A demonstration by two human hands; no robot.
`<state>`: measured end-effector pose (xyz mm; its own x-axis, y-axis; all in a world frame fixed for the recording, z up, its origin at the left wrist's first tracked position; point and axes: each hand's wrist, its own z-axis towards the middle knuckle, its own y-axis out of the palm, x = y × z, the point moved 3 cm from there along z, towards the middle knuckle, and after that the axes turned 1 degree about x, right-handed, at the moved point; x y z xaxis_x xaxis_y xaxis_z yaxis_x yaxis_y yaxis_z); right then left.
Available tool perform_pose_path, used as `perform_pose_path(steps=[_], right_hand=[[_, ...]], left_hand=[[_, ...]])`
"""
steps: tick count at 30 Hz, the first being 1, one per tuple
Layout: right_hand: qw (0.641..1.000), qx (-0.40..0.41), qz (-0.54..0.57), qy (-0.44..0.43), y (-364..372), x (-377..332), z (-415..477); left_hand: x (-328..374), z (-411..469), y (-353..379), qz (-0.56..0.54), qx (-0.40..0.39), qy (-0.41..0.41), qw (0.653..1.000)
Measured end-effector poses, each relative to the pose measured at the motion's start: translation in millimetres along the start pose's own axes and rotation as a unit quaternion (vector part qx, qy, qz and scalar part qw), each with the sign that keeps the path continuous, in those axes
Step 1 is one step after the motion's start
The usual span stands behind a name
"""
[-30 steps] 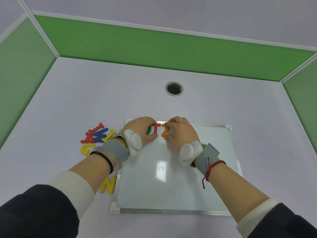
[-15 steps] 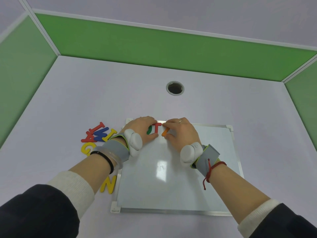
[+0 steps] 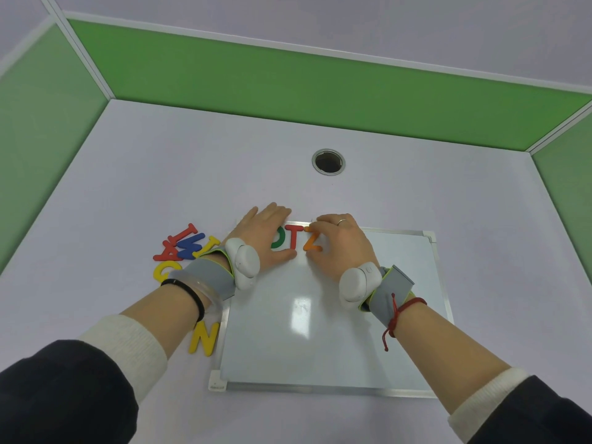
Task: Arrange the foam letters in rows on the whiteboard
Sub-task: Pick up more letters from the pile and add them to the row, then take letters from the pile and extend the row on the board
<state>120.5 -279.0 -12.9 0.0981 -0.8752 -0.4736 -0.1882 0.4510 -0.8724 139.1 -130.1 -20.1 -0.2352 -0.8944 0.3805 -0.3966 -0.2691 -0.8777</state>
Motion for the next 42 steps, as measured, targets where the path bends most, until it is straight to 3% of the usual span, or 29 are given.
perform_pose_path(steps=[4, 27, 36, 42], right_hand=[[1.000, 0.027, -0.004, -0.010, -1, -6, 0], [0.988, -0.097, -0.054, -0.109, 53, -113, -2], [0.988, -0.046, -0.134, -0.056, 69, -133, 7], [0.981, -0.033, -0.187, -0.042, 82, -145, 10]], left_hand=[[-13, -5, -8, 0.012, 0.013, 0.001, 1.000], [-104, -93, -21, -0.030, 0.047, -0.082, 0.995], [-130, -116, -26, 0.000, 0.067, -0.106, 0.992], [-145, -117, -26, 0.027, 0.028, -0.155, 0.987]])
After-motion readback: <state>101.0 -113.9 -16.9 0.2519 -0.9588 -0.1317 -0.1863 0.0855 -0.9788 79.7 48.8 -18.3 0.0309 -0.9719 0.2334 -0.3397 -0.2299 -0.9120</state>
